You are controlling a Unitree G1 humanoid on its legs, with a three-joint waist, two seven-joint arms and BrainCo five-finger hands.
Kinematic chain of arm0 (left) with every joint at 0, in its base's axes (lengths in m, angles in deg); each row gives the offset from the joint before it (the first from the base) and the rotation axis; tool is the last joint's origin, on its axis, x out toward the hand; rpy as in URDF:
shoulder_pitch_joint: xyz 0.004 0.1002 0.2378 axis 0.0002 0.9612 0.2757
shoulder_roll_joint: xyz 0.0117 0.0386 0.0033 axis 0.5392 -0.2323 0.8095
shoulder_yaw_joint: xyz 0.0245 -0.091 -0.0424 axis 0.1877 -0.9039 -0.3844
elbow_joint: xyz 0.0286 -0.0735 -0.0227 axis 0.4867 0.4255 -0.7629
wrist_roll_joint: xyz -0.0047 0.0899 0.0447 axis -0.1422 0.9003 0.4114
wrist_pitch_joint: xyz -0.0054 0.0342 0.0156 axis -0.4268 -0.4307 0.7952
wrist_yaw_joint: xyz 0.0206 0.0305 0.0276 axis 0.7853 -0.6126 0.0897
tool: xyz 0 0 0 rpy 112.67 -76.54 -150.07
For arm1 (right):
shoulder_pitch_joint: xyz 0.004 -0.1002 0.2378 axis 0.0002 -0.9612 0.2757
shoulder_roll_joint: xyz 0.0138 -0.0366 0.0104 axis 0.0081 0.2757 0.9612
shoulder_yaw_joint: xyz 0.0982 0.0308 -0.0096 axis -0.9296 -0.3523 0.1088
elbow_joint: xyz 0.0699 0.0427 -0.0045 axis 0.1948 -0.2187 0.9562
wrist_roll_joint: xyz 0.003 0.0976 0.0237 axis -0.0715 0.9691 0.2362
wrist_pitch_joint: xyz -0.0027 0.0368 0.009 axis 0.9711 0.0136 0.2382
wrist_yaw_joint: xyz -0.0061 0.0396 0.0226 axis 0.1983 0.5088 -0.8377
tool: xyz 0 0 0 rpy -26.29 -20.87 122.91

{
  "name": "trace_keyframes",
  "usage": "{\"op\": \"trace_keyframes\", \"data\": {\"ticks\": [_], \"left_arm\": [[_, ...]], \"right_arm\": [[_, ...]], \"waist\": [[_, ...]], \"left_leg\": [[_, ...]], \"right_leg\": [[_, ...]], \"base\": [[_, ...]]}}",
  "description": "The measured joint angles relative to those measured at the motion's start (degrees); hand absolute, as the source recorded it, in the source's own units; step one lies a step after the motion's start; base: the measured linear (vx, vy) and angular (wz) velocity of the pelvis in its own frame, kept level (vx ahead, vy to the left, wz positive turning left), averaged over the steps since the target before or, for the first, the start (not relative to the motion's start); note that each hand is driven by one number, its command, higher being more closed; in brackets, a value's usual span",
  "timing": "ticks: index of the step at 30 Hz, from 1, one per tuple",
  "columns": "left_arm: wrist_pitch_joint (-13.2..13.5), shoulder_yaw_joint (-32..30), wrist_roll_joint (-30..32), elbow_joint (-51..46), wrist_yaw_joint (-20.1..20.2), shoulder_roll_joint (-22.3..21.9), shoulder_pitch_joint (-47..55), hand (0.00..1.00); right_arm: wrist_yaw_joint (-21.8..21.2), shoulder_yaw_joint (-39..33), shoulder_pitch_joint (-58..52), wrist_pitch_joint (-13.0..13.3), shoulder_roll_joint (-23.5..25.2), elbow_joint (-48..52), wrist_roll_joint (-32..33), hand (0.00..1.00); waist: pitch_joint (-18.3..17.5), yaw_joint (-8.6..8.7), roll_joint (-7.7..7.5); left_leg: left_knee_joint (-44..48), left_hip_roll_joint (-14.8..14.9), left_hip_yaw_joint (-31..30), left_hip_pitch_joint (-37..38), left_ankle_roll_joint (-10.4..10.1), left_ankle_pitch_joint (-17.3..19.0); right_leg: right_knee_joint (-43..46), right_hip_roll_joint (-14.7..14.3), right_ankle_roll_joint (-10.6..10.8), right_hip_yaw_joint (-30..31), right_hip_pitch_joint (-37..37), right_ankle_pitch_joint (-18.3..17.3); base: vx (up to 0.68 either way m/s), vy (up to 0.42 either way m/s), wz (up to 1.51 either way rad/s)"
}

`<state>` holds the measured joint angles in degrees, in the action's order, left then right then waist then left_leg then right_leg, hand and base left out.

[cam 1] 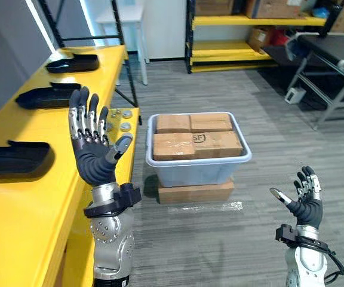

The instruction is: Walk over and take plastic housings, then place them on the shelf

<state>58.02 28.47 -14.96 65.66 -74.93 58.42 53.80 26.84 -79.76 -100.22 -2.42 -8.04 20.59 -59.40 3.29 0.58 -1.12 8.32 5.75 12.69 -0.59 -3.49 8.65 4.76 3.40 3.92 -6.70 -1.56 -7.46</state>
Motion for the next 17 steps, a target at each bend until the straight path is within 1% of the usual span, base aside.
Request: {"op": "trace_keyframes", "data": {"ticks": [1,3,4,5,6,7,8,9,11,12,14,17], "left_arm": [[-0.2,0.0,-0.3,1.6,0.1,0.0,0.4,0.0],[-1.7,-1.2,-0.8,11.6,1.8,0.2,1.0,0.0],[-2.5,-1.3,-0.5,14.8,2.2,0.4,1.0,0.0],[-4.2,-1.7,0.9,23.8,2.9,1.6,0.9,0.0],[-4.9,-1.5,1.4,27.8,3.2,2.4,0.7,0.0],[-6.5,-0.9,2.3,35.6,3.6,4.1,0.2,0.0],[-7.3,-0.6,3.1,39.4,3.7,5.0,-0.3,0.0],[-8.4,-0.2,4.5,45.4,3.9,6.3,-1.2,0.0],[-11.2,-0.2,8.0,59.1,4.8,8.6,-3.2,0.0],[-11.6,-0.3,8.1,61.8,5.0,9.0,-3.2,0.0],[-12.7,-3.6,8.2,71.0,5.3,9.4,-3.0,0.0],[-13.3,-7.2,8.6,77.5,5.5,10.0,-1.7,0.0]], "right_arm": [[0.0,0.0,-0.3,-0.2,0.0,-0.7,0.0,0.0],[-0.1,-0.3,-0.8,-0.8,0.4,-3.5,-0.3,0.0],[-0.1,-0.3,-0.7,-1.0,0.4,-4.4,-0.4,0.0],[-0.1,-0.3,-0.2,-1.4,0.3,-8.2,-1.2,0.0],[-0.1,-0.3,0.2,-1.5,0.1,-10.4,-1.2,0.0],[0.0,-0.4,1.8,-1.5,-0.4,-16.1,-1.1,0.0],[0.0,-0.4,3.0,-1.8,-0.8,-19.6,-0.9,0.0],[0.0,-0.4,4.7,-2.2,-1.5,-25.4,-0.7,0.0],[0.0,-1.4,8.4,-4.3,-3.0,-39.2,0.9,0.0],[0.0,-1.8,9.0,-4.6,-3.2,-42.3,1.6,0.0],[-0.3,-3.8,10.1,-6.3,-4.3,-52.6,2.5,0.0],[-1.0,-8.2,10.1,-7.7,-4.7,-61.6,2.5,0.0]], "waist": [[-0.2,0.0,-0.12],[-0.7,-0.06,0.12],[-0.7,-0.08,0.14],[-0.7,0.0,0.05],[-0.7,0.06,0.03],[-0.8,0.18,0.05],[-0.8,0.26,0.04],[-0.8,0.34,0.04],[-0.7,0.34,0.05],[-0.7,0.32,0.05],[-0.7,-0.03,0.08],[-0.7,0.02,0.08]], "left_leg": [[-0.4,0.3,0.0,0.3,-0.2,-0.1],[-1.4,0.7,-0.2,1.2,-1.0,-0.6],[-1.6,0.7,-0.3,1.5,-1.0,-0.7],[-2.1,0.5,-0.4,2.3,-0.7,-1.0],[-2.1,0.4,-0.4,2.6,-0.7,-1.0],[-2.1,0.4,-0.4,3.3,-0.7,-1.0],[-2.2,0.4,-0.4,3.5,-0.7,-1.0],[-2.3,0.4,-0.4,3.9,-0.7,-1.0],[-2.6,0.4,-0.6,4.3,-0.7,-1.0],[-2.6,0.4,-0.6,4.5,-0.7,-1.0],[-2.5,0.5,-1.0,5.5,-0.8,-1.1],[-2.5,0.6,-2.1,6.9,-0.8,-1.2]], "right_leg": [[0.0,-0.3,0.0,0.0,-0.1,0.0],[0.0,-0.8,0.0,-0.2,-0.6,0.0],[-0.1,-0.9,0.0,-0.2,-0.8,0.0],[-0.5,-0.7,0.0,-0.2,-1.8,0.0],[-0.7,-0.6,0.0,-0.2,-2.2,0.0],[-0.9,-0.4,-0.1,-0.3,-3.0,0.1],[-0.9,-0.3,-0.2,-0.3,-3.2,0.2],[-0.9,-0.3,-0.3,-0.3,-3.5,0.3],[-0.9,-0.3,-0.7,-0.5,-4.0,0.6],[-0.9,-0.3,-0.8,-0.6,-4.2,0.7],[-0.1,-0.3,-0.9,-1.0,-5.1,0.8],[1.4,-0.3,-0.9,-2.1,-6.6,0.9]], "base": [[0.06,-0.047,-0.07],[0.06,-0.011,0.03],[0.06,0.019,0.06],[0.04,0.025,0.06],[0.05,0.037,0.07],[0.04,0.036,0.01],[0.04,0.039,0.01],[0.03,0.044,0.05],[0.02,0.047,0.11],[0.04,0.046,0.09],[0.05,0.04,0.12],[0.04,0.023,0.23]]}}
